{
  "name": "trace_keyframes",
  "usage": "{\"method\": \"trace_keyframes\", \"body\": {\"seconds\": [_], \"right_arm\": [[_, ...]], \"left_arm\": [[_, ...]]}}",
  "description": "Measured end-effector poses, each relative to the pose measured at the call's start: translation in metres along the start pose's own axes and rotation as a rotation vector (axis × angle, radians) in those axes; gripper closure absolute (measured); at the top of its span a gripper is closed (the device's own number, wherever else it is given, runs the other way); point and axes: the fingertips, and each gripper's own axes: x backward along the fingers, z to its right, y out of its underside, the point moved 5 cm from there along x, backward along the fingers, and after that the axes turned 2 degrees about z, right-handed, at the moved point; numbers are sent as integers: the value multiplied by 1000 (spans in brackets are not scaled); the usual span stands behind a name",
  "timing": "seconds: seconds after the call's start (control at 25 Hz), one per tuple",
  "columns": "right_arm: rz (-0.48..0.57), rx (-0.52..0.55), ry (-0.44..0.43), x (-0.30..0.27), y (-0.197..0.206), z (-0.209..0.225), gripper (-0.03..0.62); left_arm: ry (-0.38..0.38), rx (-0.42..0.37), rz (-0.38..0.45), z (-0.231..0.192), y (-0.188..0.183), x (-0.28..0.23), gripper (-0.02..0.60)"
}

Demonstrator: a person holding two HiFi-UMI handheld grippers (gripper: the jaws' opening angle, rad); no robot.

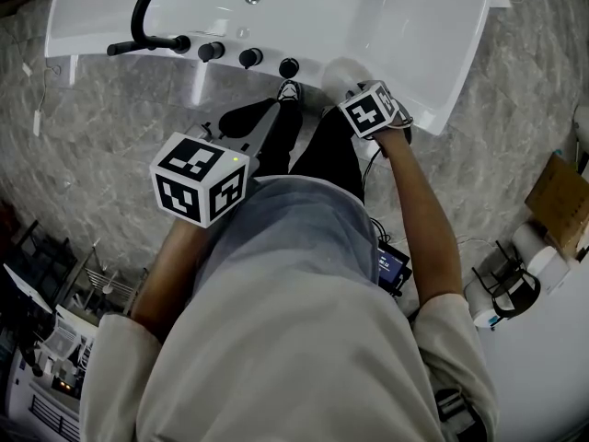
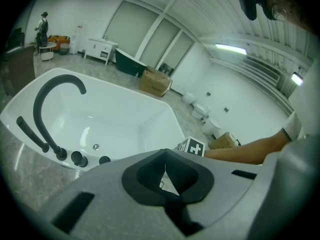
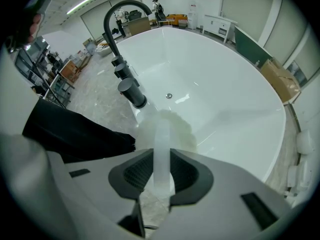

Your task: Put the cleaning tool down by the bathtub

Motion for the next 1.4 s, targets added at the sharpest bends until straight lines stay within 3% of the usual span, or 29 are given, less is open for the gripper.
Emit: {"method": "trace_keyframes", "body": {"seconds": [0.44,1.4], "right_arm": [[-8,-9,-21,-1,-2,-2,511],[9,-56,27,14,6,1,500]], "left_arm": [[11,-13,-1,2,-2,-2,577],[61,-32,9,9,2,-1,577]]}}
